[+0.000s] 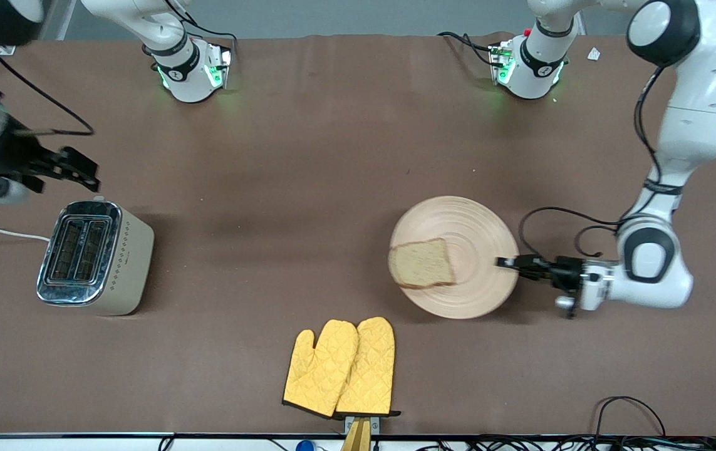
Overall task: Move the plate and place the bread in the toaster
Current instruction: 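Push the plate toward the toaster with the left gripper while the right gripper approaches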
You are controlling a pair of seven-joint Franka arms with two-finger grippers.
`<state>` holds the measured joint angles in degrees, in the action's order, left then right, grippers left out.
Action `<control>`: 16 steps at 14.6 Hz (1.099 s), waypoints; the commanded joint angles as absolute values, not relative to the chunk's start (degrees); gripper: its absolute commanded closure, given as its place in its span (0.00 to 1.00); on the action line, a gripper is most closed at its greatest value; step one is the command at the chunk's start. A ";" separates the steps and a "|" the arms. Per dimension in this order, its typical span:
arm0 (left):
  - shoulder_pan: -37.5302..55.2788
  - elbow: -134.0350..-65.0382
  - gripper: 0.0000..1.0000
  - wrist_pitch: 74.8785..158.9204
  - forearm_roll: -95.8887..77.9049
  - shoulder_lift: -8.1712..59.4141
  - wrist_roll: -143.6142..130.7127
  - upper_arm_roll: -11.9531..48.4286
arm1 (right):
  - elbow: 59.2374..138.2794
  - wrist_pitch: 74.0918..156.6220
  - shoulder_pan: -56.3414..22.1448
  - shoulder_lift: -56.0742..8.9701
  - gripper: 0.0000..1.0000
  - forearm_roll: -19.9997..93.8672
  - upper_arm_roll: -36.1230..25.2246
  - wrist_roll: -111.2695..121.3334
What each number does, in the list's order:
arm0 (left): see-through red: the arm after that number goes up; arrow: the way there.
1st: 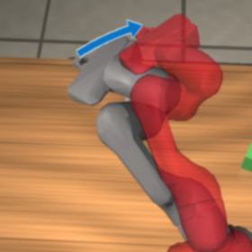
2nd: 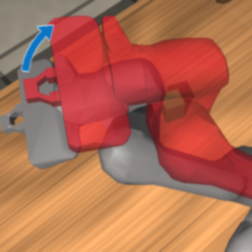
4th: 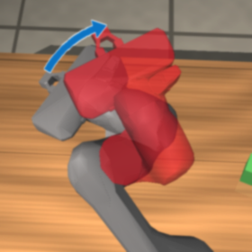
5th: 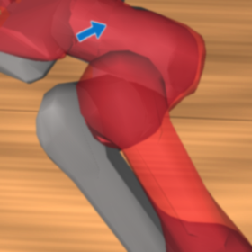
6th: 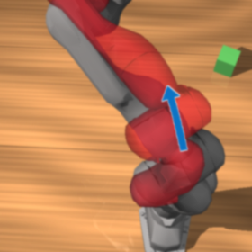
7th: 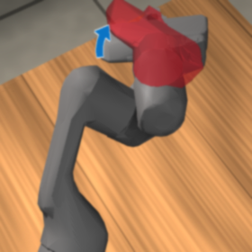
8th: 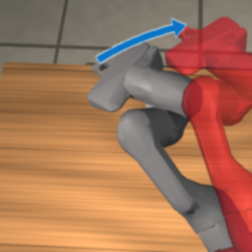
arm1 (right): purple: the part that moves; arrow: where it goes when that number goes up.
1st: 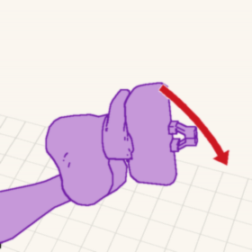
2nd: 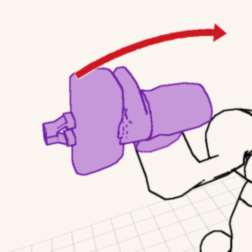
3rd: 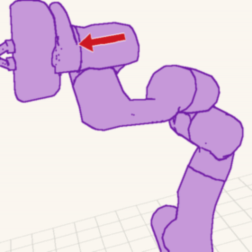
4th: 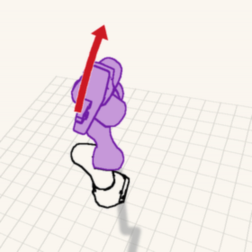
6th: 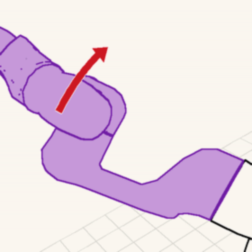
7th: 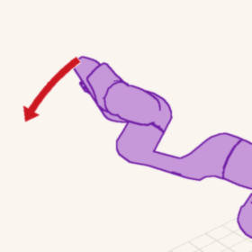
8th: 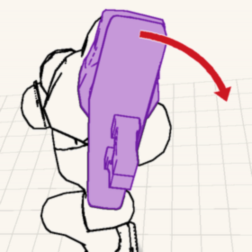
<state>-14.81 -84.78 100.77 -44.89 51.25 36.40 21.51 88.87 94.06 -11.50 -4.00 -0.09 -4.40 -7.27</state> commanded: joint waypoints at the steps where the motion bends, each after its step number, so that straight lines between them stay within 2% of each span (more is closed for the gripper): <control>1: -7.41 -84.20 0.99 100.63 -50.24 51.76 33.58 21.45 | 90.35 97.37 -13.44 -6.14 0.00 0.96 -4.75 -9.75; 4: 0.06 -84.90 0.99 107.38 -57.03 52.90 33.57 21.27 | 90.88 101.07 -13.27 -10.71 0.00 7.71 -4.83 -9.67; 8: 6.31 -84.73 0.99 115.82 -61.25 56.42 34.36 21.27 | 94.12 103.52 -14.50 -14.22 0.00 8.26 -4.83 -9.76; 11: 9.57 -84.73 1.00 120.66 -63.62 57.74 35.94 21.27 | 97.90 109.49 -14.94 -16.34 0.00 9.13 -4.75 -9.93; 13: 10.28 -84.81 0.94 121.55 -64.42 58.09 37.70 21.27 | 99.31 112.75 -15.73 -17.92 0.00 10.19 -4.75 -9.93; 14: 10.20 -84.99 0.70 121.55 -64.42 58.01 37.62 21.27 | 100.45 115.03 -15.91 -18.71 0.00 10.20 -4.75 -9.93; 15: 10.11 -85.16 0.04 121.64 -64.51 57.75 37.10 21.27 | 101.59 117.31 -16.26 -19.07 0.00 10.20 -4.66 -9.67; 16: 9.76 -85.51 0.00 121.90 -64.42 57.48 36.65 21.27 | 102.30 119.16 -16.87 -19.59 0.00 10.20 -4.66 -9.67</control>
<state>10.50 -85.23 122.24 -63.11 58.40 36.38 21.28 99.65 115.67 -15.71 -19.81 8.90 -4.40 -9.37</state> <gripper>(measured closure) 0.749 0.000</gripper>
